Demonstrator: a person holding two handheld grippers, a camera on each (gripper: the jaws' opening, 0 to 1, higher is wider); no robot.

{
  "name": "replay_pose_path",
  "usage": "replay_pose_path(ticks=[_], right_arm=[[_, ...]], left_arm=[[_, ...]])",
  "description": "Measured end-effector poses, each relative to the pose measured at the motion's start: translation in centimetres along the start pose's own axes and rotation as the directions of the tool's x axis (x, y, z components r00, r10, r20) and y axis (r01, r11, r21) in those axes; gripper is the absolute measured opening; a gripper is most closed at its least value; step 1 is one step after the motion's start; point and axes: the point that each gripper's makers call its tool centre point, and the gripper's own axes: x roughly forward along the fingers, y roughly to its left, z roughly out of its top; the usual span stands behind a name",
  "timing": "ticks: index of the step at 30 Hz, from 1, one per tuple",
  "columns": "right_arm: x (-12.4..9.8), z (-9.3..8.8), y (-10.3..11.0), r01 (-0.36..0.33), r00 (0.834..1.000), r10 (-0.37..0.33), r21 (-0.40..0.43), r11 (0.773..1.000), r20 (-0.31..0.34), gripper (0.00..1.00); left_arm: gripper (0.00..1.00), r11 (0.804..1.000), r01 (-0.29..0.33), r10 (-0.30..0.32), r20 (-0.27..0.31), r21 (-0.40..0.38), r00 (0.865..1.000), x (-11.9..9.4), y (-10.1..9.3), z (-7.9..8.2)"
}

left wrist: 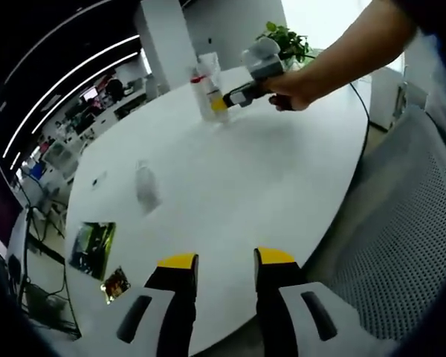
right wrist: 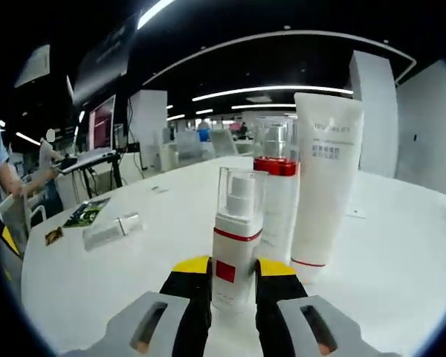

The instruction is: Arrange the skincare products in the storage area until every visible bottle or jar stands upright without overlapping.

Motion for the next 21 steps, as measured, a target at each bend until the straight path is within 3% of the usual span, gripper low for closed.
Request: replay_pose_path(ticks=[5, 14, 21], right_arm=[[0.2, -0.3, -0.1, 0.009, 1.000, -0.009, 0.016, 1.000, 0.006, 0.14], [-0.3, 0.0, 0.2, 0.020, 0.999, -0.020, 0.005, 1.000, 0.040, 0.14], [-1.0, 0.0, 0.9, 0.005, 0.999, -0.003, -0.047, 0.999, 0.044, 0.14]], left_arm=[[0.29, 1.000, -0.011, 0.011, -0.015, -0.011, 1.000, 0.0, 0.3, -0.3], [0.27, 1.000, -0.008, 0.008, -0.027, -0.001, 1.000, 0.1, 0.2, -0.5], [0.25, 1.000, -0.010, 0.010, -0.030, 0.007, 0.999, 0.1, 0.2, -0.6]])
